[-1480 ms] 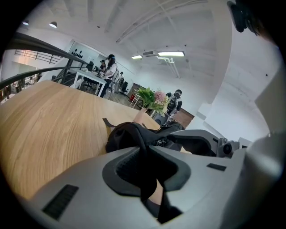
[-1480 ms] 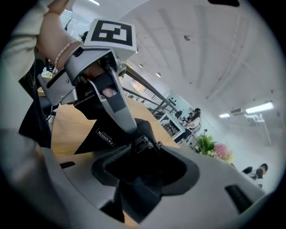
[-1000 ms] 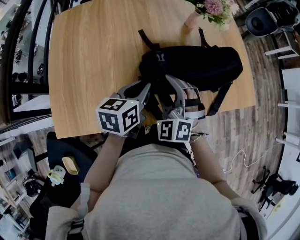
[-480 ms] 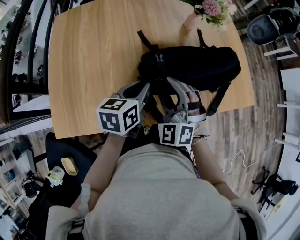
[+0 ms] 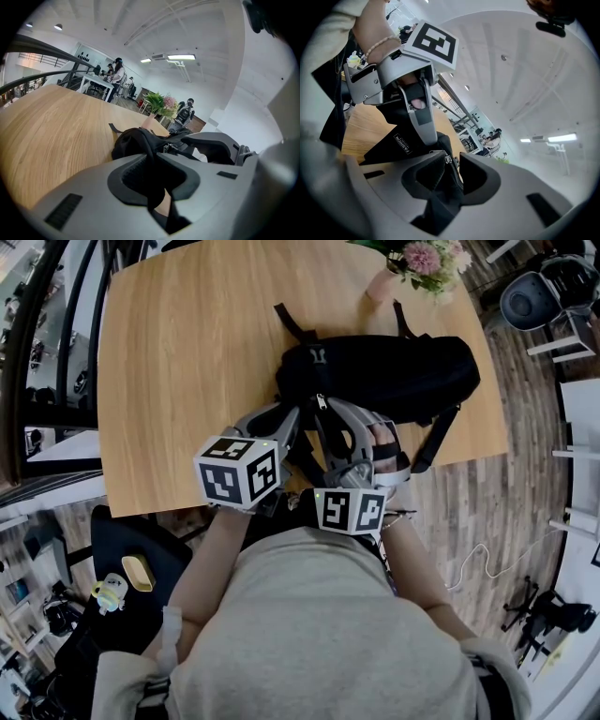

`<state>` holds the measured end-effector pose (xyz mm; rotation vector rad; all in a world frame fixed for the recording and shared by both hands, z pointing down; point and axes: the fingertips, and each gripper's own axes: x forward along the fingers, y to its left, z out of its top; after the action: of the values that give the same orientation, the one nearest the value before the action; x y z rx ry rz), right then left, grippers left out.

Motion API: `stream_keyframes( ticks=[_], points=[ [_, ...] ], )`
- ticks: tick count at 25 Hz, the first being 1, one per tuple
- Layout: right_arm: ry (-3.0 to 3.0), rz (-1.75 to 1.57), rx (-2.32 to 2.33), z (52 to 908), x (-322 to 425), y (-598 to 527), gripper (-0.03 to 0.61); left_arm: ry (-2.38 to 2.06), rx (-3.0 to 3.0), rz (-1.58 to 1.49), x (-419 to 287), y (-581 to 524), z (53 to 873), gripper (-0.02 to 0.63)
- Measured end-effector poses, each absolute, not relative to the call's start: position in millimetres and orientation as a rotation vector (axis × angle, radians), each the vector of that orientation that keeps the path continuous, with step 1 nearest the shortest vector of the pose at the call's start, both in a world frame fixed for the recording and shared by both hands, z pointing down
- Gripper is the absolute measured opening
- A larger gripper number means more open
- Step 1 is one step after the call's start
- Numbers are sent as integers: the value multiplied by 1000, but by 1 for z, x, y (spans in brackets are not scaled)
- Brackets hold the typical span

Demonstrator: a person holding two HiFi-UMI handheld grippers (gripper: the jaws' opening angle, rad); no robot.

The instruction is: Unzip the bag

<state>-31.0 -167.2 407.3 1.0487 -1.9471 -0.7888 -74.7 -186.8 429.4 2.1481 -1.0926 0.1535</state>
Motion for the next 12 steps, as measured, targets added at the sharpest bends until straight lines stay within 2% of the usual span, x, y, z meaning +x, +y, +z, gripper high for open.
stream_keyframes(
  ticks=[4,8,12],
  points=[
    [-1955,-761,1039,411,-33,-173,75,-1093,2148,155,-74,-188,429,71],
    [-1987,-706,1067,411,-35,-174,12,-1086,2154,159,-74,-188,429,71],
    [-2077,-531,1137,409,-34,-176,11,-1076,2169,171,-75,-188,430,71]
  ],
)
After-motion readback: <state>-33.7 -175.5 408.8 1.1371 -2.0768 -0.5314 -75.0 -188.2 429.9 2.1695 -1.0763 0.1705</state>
